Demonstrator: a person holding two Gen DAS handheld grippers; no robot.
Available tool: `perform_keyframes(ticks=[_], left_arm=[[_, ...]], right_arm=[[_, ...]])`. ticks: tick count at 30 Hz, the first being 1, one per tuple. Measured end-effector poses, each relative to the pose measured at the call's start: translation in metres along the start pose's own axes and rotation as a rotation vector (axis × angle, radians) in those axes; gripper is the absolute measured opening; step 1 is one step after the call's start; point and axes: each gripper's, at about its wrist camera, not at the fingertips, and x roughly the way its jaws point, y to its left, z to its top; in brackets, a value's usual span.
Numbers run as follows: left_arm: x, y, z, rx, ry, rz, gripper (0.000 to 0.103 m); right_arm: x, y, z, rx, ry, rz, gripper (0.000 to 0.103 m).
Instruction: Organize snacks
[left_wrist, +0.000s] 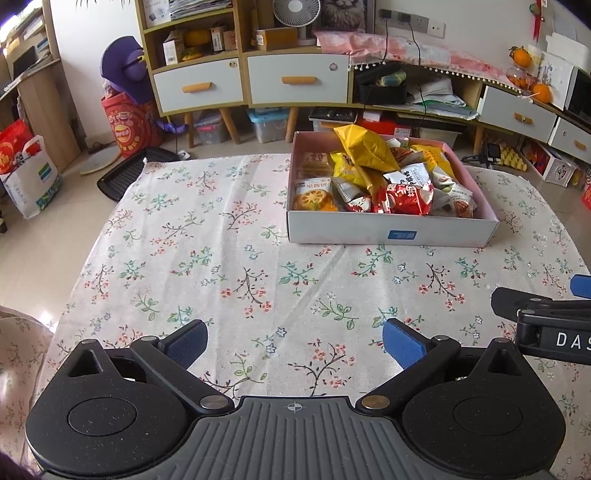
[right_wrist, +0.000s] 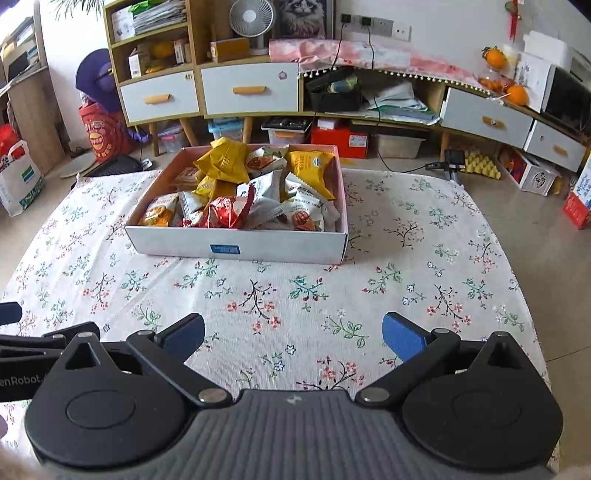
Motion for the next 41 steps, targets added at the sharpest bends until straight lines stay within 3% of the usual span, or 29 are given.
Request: perform_keyframes(ticks=[41], left_arm=[[0.0005, -0.0037, -0.0024, 0.003, 0.006, -0.017, 0.102]], right_arm=[[0.0014, 0.0001, 0.0005, -0.011, 0.017, 0.000, 0.103]])
